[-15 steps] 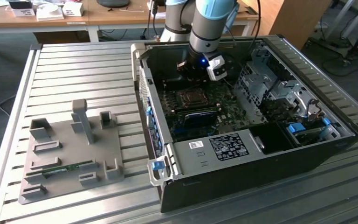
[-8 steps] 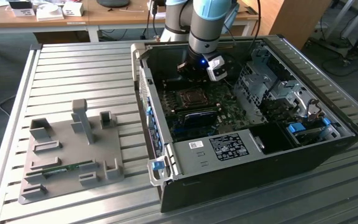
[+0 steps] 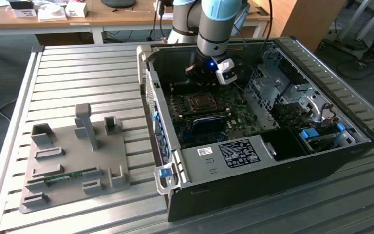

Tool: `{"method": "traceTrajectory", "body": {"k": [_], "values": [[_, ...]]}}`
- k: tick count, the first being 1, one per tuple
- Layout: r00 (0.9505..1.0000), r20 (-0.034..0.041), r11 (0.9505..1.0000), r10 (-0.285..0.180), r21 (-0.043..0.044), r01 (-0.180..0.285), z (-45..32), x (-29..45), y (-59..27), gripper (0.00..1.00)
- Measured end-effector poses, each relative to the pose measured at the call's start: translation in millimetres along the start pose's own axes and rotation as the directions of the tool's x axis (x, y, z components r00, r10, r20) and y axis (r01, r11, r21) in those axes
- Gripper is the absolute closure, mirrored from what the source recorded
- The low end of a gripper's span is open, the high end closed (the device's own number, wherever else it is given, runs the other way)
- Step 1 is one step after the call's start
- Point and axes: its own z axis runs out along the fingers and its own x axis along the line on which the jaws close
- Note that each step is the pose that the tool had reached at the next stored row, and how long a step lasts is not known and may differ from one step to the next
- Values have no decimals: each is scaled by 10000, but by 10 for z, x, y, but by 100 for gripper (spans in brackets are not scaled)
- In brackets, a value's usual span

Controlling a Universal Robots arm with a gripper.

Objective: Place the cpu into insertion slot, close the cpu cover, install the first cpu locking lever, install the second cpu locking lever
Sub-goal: 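Install the first cpu locking lever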

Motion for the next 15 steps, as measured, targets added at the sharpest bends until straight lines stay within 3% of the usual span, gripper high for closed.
{"method": "traceTrajectory", "body": {"k": [7,13,15], "values": [[9998,14,9997,190,-152,-190,-30,-2,8,89],[9998,11,9997,208,-152,-208,-30,-2,8,89],[9997,-107,9996,235,-125,-236,-30,-3,8,89]]}}
